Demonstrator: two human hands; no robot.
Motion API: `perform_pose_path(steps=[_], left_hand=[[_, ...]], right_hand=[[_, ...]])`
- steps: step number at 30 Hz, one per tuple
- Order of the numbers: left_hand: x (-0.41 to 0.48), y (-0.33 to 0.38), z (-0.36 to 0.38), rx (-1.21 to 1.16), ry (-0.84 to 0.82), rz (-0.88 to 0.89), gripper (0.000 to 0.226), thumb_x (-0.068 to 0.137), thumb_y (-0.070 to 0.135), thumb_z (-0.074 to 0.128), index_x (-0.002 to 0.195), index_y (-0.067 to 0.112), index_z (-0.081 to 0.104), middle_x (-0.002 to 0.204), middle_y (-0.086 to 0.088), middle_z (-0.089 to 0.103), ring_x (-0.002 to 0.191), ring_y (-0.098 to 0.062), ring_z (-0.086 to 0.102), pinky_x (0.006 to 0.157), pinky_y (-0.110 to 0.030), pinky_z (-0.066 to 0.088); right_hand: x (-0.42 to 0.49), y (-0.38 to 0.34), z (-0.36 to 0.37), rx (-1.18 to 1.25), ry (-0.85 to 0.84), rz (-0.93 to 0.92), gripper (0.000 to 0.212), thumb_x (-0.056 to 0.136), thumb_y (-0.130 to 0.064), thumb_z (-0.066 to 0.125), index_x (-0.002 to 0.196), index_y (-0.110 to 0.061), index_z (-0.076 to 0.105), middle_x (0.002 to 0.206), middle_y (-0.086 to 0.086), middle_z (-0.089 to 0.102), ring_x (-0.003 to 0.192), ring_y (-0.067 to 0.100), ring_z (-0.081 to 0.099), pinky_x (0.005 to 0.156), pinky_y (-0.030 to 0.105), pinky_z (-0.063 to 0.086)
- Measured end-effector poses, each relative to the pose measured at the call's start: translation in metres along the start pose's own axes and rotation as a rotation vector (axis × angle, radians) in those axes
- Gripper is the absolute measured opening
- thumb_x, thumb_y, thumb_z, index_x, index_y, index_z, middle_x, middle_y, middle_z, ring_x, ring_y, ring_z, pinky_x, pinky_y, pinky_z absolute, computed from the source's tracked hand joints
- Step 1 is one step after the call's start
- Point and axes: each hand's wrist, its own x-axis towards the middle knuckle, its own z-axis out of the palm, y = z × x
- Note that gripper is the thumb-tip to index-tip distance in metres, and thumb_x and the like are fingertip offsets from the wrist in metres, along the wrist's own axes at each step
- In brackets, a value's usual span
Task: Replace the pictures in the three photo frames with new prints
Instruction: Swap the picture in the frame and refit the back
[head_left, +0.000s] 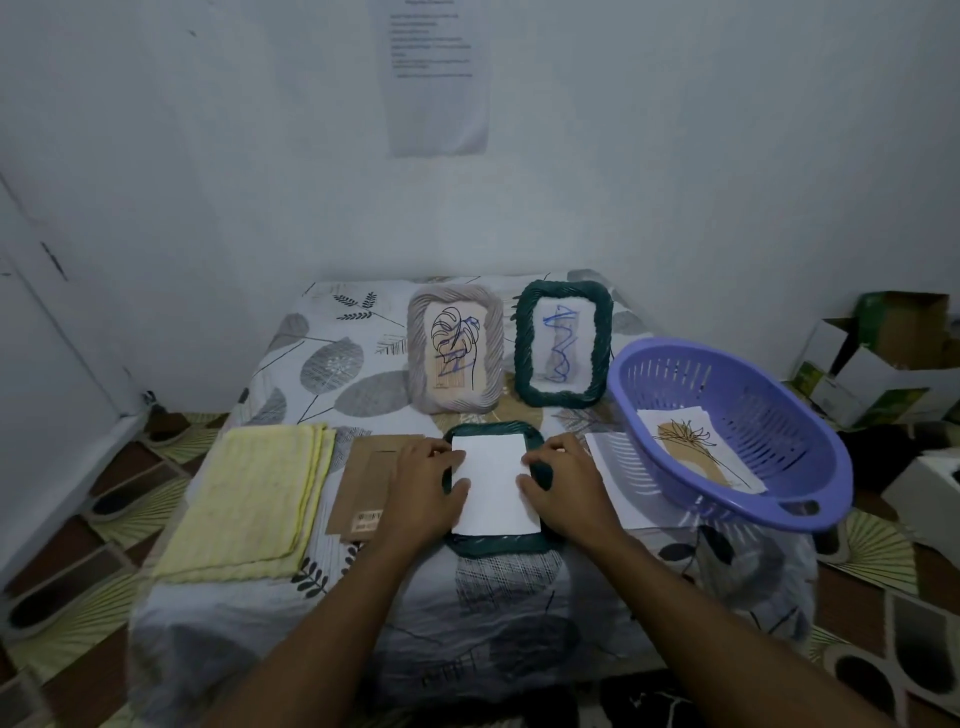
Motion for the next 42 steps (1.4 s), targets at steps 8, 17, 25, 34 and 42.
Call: perform_pose_path(steps=[8,17,25,34,42], left_hand=[[-0.004,-0.008,-0.001,-0.001,0.01,0.024,0.035,0.092,0.034,0.058,0.124,0.02,0.064,0.125,0.003,0.057,0.12,-0.021,0.041,0.102,-0.042,0.035],[-0.007,-0.006,0.0,0.007,0.043,0.024,0.036,0.091,0.033,0.059,0.124,0.02,0.064,0.127,0.006,0.059,0.121,-0.02,0.042,0.102,-0.042,0.035],[-0.007,-0.005,0.001,0.022,0.033,0.011,0.038,0.091,0.035,0.058,0.125,0.021,0.063,0.129,0.006,0.057,0.123,-0.018,0.039,0.104,-0.042,0.034],[-0.008,-0.004,0.0,0.013,0.033,0.008,0.037,0.091,0.035,0.058,0.126,0.021,0.063,0.13,0.006,0.057,0.124,-0.018,0.04,0.105,-0.043,0.033],[0.002,0.0,-0.018,-0.126,0.057,-0.002,0.029,0.091,0.023,0.06,0.116,0.01,0.065,0.119,-0.007,0.062,0.111,-0.023,0.053,0.095,-0.033,0.042]], right_hand=[[0.003,0.006,0.001,0.079,0.047,-0.004,0.025,0.085,-0.028,0.071,0.104,-0.011,0.071,0.112,0.0,0.05,0.093,0.016,0.055,0.088,0.028,0.045],[0.004,0.008,0.004,0.097,0.082,-0.011,0.032,0.084,-0.027,0.071,0.112,-0.011,0.071,0.108,-0.002,0.047,0.093,0.012,0.051,0.089,0.025,0.043],[0.005,0.009,0.004,0.082,0.08,-0.009,0.036,0.086,-0.029,0.069,0.117,-0.011,0.069,0.11,-0.001,0.047,0.095,0.014,0.052,0.088,0.023,0.04],[0.005,0.009,0.004,0.109,0.08,0.004,0.034,0.085,-0.029,0.07,0.114,-0.011,0.07,0.111,0.0,0.048,0.096,0.014,0.053,0.089,0.026,0.044],[0.005,0.006,0.003,0.165,0.088,0.023,0.029,0.087,-0.029,0.068,0.112,-0.014,0.069,0.109,-0.002,0.05,0.094,0.016,0.055,0.087,0.029,0.046]])
